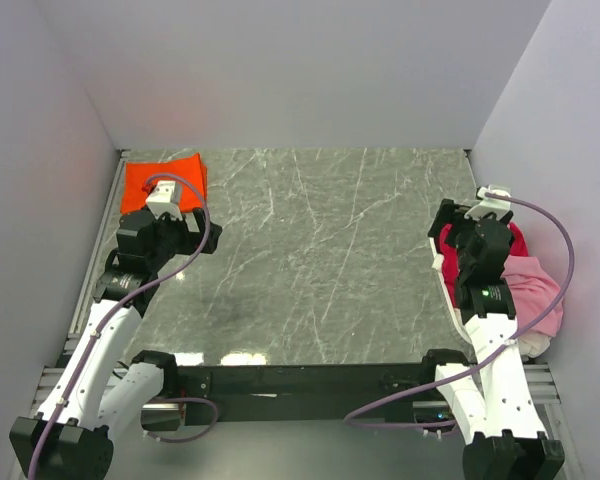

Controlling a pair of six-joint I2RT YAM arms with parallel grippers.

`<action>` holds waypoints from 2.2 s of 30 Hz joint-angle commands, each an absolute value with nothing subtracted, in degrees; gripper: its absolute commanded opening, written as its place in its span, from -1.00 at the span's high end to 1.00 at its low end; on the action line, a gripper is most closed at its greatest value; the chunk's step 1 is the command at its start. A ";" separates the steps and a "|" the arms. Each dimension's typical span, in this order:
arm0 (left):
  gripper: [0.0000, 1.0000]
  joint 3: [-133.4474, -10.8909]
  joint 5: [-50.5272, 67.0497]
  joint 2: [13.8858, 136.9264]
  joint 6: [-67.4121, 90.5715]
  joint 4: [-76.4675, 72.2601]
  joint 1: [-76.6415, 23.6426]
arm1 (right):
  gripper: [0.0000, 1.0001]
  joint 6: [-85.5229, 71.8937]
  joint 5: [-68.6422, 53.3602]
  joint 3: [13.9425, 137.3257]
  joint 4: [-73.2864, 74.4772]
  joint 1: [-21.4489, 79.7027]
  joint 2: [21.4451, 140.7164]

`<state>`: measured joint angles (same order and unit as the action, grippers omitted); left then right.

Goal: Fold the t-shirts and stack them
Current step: Grab the tshirt from the pile

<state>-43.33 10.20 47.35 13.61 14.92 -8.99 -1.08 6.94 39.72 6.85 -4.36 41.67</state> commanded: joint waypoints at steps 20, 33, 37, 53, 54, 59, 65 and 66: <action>-0.99 -43.77 13.18 44.38 13.89 13.71 -9.23 | -0.87 17.41 -11.86 61.95 35.93 -16.77 51.49; -0.99 -44.03 15.38 44.56 14.59 13.62 -9.23 | -0.68 24.87 8.15 66.45 45.27 -23.99 56.61; -0.99 -43.86 16.17 44.74 14.85 13.45 -9.23 | -0.67 29.52 12.57 62.59 41.75 -26.45 55.63; -0.99 -43.51 13.97 47.55 14.77 13.97 -9.32 | 0.54 38.14 7.74 55.11 40.16 -35.25 62.49; -0.99 -43.51 13.97 47.55 14.77 13.97 -9.32 | 0.86 38.23 7.65 55.28 39.90 -35.33 61.10; -0.99 -43.59 14.24 47.99 14.77 13.97 -9.32 | 1.00 36.92 4.58 60.98 41.04 -35.33 56.17; -0.99 -43.51 13.54 47.55 14.68 13.97 -9.32 | 1.00 32.79 0.19 75.04 42.45 -35.33 53.52; -0.99 -43.51 13.62 47.46 14.68 13.89 -9.32 | 1.00 31.57 -0.78 79.06 42.63 -35.33 53.79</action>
